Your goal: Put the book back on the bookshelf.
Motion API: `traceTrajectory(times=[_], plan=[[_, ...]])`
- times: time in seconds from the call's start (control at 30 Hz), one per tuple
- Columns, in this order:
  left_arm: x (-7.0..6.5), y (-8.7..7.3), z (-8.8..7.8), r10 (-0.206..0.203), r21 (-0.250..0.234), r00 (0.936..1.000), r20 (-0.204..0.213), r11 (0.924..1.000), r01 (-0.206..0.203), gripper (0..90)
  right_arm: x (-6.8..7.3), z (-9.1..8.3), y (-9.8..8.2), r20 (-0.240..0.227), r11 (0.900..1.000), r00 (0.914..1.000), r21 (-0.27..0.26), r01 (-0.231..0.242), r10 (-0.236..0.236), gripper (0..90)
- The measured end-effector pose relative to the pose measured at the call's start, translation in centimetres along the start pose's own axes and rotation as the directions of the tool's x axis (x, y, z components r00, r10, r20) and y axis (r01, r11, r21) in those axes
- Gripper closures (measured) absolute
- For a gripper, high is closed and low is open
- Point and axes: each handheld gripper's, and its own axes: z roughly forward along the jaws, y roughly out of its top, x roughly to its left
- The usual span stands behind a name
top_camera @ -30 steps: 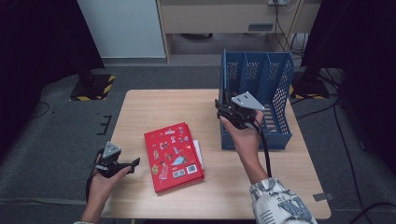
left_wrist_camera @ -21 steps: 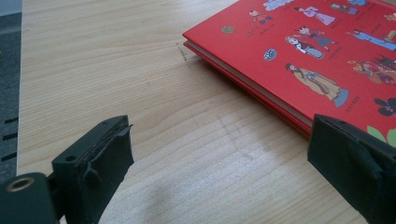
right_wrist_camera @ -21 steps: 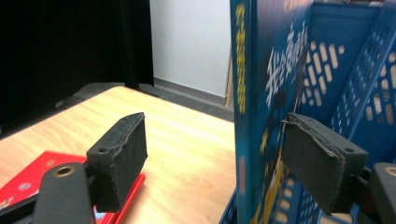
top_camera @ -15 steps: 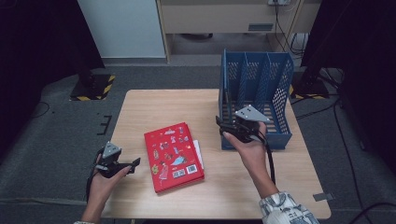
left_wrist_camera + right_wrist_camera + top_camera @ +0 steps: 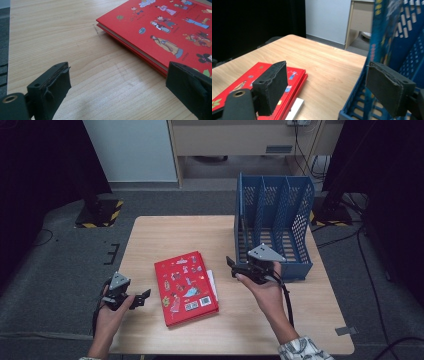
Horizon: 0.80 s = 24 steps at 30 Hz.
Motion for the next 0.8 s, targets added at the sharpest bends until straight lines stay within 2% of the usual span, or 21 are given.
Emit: traceTrajectory(times=[0.13, 0.4, 0.5, 0.8], plan=[[-0.2, 0.1, 0.0, -0.005, -0.004, 1.0000, 0.003, 1.0000, 0.005, 5.7, 0.7, 0.1, -0.5, -0.023, 1.000, 0.9997, 0.011, 0.002, -0.002, 17.7], [-1.0, 0.4, 0.3, 0.014, 0.003, 0.9996, 0.023, 0.9999, -0.014, 6.8, 2.1, 0.6, -1.4, -0.083, 0.999, 0.9965, 0.043, 0.018, -0.014, 21.1], [-1.5, 0.6, 0.4, 0.015, -0.004, 0.9989, 0.045, 0.9999, -0.015, 8.4, 2.7, 0.9, -1.9, -0.107, 0.998, 0.9942, 0.055, 0.018, -0.012, 22.8], [-2.8, 1.0, 1.1, 0.039, 0.005, 0.9964, 0.075, 0.9992, -0.039, 10.9, 4.6, 2.6, -3.3, -0.172, 0.993, 0.9846, 0.109, 0.047, -0.028, 28.4]])
